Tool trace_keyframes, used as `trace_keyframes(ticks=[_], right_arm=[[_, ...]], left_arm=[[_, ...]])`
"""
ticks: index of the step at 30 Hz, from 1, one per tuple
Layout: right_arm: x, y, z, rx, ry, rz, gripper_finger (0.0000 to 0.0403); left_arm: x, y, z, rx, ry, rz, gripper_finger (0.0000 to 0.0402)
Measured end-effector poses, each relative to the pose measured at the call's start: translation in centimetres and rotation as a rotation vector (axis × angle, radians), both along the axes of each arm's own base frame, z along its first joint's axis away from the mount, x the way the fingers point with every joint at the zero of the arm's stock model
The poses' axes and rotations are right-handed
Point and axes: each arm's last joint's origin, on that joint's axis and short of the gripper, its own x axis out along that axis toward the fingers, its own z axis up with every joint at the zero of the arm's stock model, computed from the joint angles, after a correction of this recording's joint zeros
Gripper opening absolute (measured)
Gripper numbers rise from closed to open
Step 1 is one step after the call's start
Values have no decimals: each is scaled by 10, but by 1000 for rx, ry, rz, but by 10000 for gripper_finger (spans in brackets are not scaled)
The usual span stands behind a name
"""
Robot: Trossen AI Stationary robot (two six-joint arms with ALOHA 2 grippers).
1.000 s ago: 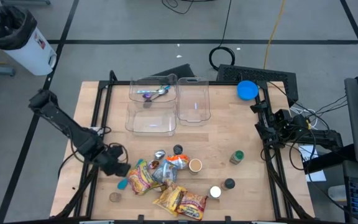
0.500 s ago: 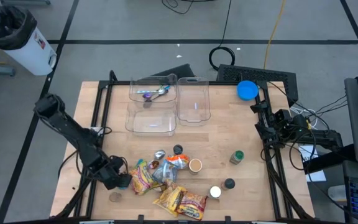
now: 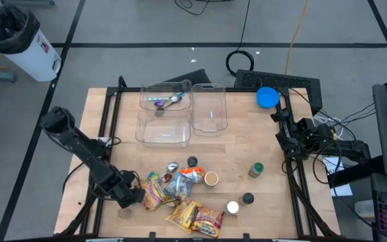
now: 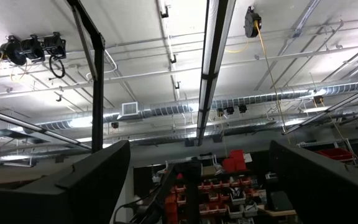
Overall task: Pick & Place Food Item
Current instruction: Put the blue baby spoon into the top left transparent bin
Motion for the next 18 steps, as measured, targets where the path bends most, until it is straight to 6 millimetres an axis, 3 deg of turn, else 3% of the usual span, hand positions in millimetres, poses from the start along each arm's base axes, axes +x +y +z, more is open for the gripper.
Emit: trace_keyframes(ticks=[5,18], right_arm=[[0,0,0,0,0,0,380],[0,0,0,0,-1,0,380]], left_arm=[[1,-2,-2,-20,30,-9,218],[1,-2,-3,-27,29,-30,15]])
